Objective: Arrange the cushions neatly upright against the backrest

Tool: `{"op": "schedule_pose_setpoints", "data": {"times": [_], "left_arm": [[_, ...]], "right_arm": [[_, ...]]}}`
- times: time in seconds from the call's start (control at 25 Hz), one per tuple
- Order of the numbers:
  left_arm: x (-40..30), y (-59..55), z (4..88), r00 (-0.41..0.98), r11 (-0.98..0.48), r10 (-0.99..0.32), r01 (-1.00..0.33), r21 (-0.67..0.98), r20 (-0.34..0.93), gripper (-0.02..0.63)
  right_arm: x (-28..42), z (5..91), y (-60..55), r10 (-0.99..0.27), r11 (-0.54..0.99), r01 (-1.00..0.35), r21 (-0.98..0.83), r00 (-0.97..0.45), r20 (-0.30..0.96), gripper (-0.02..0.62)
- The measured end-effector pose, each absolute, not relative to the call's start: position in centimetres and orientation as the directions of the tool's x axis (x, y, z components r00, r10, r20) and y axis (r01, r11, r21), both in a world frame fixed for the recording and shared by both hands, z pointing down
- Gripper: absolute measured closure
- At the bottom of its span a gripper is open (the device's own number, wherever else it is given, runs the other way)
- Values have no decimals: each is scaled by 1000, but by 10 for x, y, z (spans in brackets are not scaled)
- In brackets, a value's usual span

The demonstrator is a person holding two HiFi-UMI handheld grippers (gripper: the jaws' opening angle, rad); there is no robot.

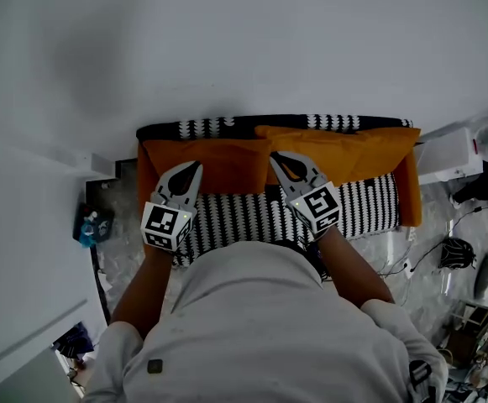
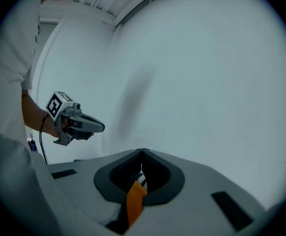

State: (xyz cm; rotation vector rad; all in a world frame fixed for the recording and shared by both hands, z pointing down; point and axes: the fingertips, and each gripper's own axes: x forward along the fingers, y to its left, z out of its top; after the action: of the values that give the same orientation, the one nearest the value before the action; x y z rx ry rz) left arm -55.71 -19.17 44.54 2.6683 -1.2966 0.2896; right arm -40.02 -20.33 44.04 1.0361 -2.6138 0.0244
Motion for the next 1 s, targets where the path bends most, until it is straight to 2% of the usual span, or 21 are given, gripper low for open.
{"op": "schedule_pose_setpoints", "data": {"times": [0.44, 0.76, 1.0], "left_arm": [[-496, -151, 399, 555, -559, -809, -828, 36, 192, 597], [-432, -81, 385, 500, -504, -848, -863, 21, 176, 597], [-400, -24, 386, 464, -474, -864, -881, -3, 194, 597]], "right_arm": [[-331, 400, -161, -631, 772, -626, 108, -737, 244, 569], [-252, 389, -104, -613, 788, -607, 100, -760, 216, 569], [-221, 387, -62, -574, 818, -568, 95, -794, 198, 569]]}}
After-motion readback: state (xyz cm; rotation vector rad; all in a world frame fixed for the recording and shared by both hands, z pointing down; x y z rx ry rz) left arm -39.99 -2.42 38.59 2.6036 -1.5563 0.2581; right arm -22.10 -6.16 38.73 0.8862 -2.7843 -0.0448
